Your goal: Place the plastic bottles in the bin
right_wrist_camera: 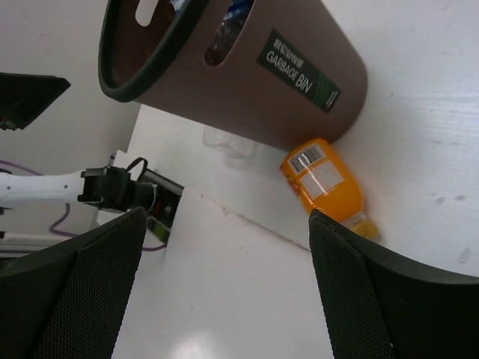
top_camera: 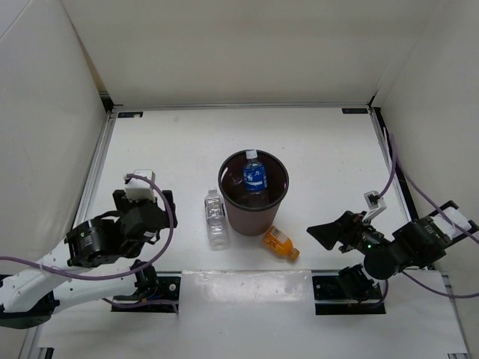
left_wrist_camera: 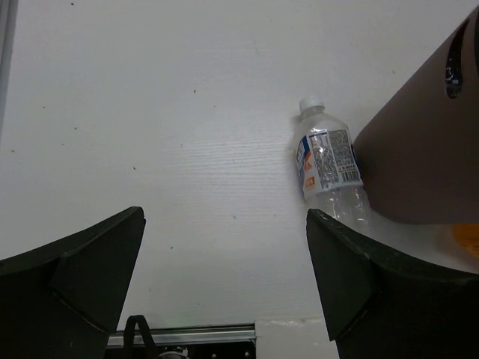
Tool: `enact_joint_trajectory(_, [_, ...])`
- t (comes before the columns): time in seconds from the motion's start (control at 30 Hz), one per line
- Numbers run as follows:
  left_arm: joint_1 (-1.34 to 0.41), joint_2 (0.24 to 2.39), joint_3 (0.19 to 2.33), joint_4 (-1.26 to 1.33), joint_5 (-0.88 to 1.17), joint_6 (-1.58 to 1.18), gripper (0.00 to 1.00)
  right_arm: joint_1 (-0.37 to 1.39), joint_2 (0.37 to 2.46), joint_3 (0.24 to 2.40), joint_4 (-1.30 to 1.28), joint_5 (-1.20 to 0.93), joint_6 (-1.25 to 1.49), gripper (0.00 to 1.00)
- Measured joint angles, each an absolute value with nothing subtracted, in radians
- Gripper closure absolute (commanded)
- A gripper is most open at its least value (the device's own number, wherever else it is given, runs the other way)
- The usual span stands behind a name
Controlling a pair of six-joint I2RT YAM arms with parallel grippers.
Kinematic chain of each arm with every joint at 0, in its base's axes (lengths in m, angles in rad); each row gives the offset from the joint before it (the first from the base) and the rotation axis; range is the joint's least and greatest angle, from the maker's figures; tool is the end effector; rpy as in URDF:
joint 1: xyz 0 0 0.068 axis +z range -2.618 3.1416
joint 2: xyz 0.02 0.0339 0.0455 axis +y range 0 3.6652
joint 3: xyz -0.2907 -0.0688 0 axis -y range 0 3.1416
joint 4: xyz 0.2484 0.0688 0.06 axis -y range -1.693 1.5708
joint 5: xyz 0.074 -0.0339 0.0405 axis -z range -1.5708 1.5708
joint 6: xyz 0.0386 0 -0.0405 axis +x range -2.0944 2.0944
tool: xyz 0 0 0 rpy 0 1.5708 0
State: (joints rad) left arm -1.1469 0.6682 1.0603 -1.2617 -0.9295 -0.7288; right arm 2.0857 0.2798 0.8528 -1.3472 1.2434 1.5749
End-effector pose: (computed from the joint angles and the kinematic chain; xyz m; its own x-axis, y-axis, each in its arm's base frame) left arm 0.0533 -0.0429 0.3698 -0.4560 0.0418 -0.8890 0.0389 0.9989 0.0271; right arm 0.0424 -0.0006 0.3185 -0.6147 0.4334 -0.6591 -0.3418 0.6067 0.7177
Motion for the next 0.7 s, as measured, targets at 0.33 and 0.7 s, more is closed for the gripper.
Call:
enact_joint_trajectory(0.33, [-1.146,0.693,1.007,-1.205,-0.851,-0.722,0.0,2.077,0.311,0.664,-1.346,1.229,1.868,0.1])
enact_joint_trajectory(0.7, [-1.146,0.691,1.003,-1.185,-0.849,-0.722,0.0,1.938,0.408,0.635,-1.325,1.209,1.703,0.1])
